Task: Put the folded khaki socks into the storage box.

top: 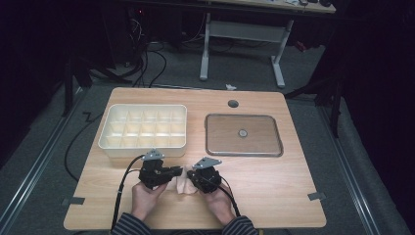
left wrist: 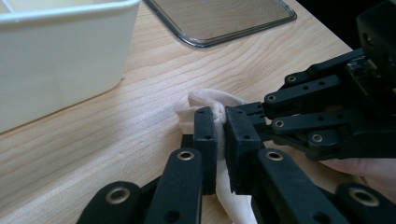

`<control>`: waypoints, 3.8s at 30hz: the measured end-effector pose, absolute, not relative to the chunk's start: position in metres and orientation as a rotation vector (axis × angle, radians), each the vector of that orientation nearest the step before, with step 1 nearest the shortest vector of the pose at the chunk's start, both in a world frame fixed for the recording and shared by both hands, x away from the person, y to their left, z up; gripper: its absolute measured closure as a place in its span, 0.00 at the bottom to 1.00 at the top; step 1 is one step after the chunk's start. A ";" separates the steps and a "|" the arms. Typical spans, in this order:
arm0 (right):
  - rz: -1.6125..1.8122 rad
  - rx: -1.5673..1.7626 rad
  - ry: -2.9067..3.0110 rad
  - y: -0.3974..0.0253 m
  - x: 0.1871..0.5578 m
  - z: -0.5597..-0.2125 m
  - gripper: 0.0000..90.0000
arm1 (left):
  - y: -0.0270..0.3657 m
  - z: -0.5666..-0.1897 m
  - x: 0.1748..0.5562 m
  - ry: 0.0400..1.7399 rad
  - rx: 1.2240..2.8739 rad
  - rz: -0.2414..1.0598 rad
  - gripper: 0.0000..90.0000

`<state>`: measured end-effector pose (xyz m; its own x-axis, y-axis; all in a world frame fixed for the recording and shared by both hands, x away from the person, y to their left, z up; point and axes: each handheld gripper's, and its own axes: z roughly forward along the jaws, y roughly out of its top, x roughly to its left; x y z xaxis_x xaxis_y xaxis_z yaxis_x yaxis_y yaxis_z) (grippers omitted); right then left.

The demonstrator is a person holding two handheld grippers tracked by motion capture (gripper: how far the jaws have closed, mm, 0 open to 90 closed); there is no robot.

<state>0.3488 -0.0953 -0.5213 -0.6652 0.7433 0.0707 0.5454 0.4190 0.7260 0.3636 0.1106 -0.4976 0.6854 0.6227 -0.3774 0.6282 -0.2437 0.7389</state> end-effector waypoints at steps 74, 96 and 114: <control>1.105 1.061 2.430 -0.098 0.340 -0.527 0.77 | 0.087 -0.501 0.373 0.980 1.948 0.056 0.94; 1.200 1.003 2.439 -0.105 0.311 -0.508 0.71 | 0.076 -0.510 0.373 0.957 2.038 0.120 0.94; 1.109 0.952 2.493 -0.107 0.308 -0.521 0.97 | 0.074 -0.514 0.375 0.940 2.035 0.108 0.93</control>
<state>0.3075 -0.1065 -0.5207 -0.7550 0.6549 0.0339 0.4635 0.4964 0.7340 0.3755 0.0738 -0.5139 0.7117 0.6539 -0.2567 0.5790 -0.3389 0.7416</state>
